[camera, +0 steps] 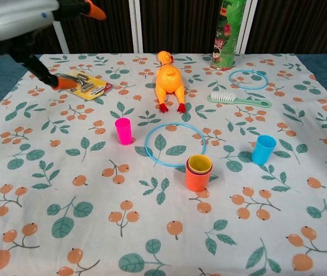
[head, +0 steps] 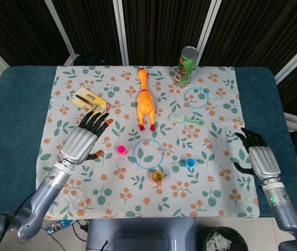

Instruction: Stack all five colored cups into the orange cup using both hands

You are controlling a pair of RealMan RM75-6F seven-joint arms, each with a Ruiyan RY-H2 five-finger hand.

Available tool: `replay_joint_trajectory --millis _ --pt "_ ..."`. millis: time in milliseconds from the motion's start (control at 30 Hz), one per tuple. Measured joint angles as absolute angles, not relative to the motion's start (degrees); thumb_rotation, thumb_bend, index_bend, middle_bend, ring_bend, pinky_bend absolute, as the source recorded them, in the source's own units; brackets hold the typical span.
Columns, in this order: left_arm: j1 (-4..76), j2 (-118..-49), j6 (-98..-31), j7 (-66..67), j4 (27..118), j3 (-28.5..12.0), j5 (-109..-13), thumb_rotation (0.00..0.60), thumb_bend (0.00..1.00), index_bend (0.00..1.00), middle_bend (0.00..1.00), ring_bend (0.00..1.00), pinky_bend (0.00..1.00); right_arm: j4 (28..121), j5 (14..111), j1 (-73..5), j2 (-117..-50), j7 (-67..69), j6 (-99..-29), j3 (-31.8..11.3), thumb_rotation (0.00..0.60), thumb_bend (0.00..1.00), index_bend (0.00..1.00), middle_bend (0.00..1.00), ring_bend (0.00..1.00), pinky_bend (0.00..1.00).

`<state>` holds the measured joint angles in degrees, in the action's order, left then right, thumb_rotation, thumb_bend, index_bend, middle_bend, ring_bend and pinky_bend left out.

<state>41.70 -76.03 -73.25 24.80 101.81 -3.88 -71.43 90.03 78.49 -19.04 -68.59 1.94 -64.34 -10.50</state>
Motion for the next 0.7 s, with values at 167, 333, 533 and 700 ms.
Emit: replay_joint_trajectory --millis 167,333,533,700 --pt "36.5 -73.4 -79.2 19.3 99.8 -2.8 -74.6 0.6 0.17 0.08 0.0 0.0 0.0 93.1 76.0 -23.2 -67.8 -0.2 -57.7 -11.2 0.6 0.33 0.16 0.0 0.0 0.08" --pt "32.8 -71.8 -82.3 10.6 95.9 -1.8 -77.6 0.6 0.17 0.09 0.0 0.0 0.0 95.1 72.6 -27.1 -68.6 -3.1 -53.0 -11.3 0.6 0.33 0.21 0.0 0.0 0.08" --pt "29.4 -70.9 -83.5 4.2 89.5 -1.3 -79.9 0.6 0.17 0.08 0.0 0.0 0.0 94.9 69.9 -29.7 -72.5 -5.5 -50.9 -11.2 0.6 0.33 0.24 0.0 0.0 0.08" --pt "28.2 -71.1 -82.9 2.4 87.0 -1.6 -80.7 0.6 0.17 0.08 0.0 0.0 0.0 93.3 68.6 -31.0 -75.3 -7.0 -50.4 -10.6 0.6 0.33 0.26 0.0 0.0 0.08"
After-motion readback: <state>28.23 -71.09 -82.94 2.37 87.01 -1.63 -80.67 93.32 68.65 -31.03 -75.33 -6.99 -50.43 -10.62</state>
